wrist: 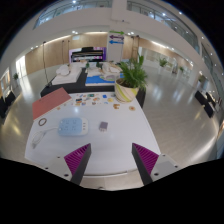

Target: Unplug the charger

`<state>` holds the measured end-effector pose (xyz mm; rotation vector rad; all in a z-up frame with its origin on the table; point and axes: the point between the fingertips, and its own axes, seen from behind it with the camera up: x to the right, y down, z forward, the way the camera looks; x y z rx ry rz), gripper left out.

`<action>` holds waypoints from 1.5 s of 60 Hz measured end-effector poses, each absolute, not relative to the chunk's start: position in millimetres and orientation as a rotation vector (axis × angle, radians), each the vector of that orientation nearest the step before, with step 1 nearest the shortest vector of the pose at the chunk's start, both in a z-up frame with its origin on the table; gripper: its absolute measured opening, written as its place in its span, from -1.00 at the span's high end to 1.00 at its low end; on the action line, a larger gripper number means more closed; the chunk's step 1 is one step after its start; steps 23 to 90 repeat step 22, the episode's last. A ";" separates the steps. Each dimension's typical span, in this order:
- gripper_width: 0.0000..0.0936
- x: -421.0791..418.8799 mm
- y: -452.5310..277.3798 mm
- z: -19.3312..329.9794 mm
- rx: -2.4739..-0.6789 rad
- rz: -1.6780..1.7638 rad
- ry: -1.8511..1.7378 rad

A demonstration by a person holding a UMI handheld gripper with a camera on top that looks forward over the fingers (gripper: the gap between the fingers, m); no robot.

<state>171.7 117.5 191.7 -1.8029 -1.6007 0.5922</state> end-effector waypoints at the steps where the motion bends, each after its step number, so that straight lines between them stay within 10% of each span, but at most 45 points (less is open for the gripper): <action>1: -0.81 179.3 116.9 192.3 -1.814 0.589 -1.597; 90: -0.81 206.8 107.2 178.4 -1.837 0.567 -1.595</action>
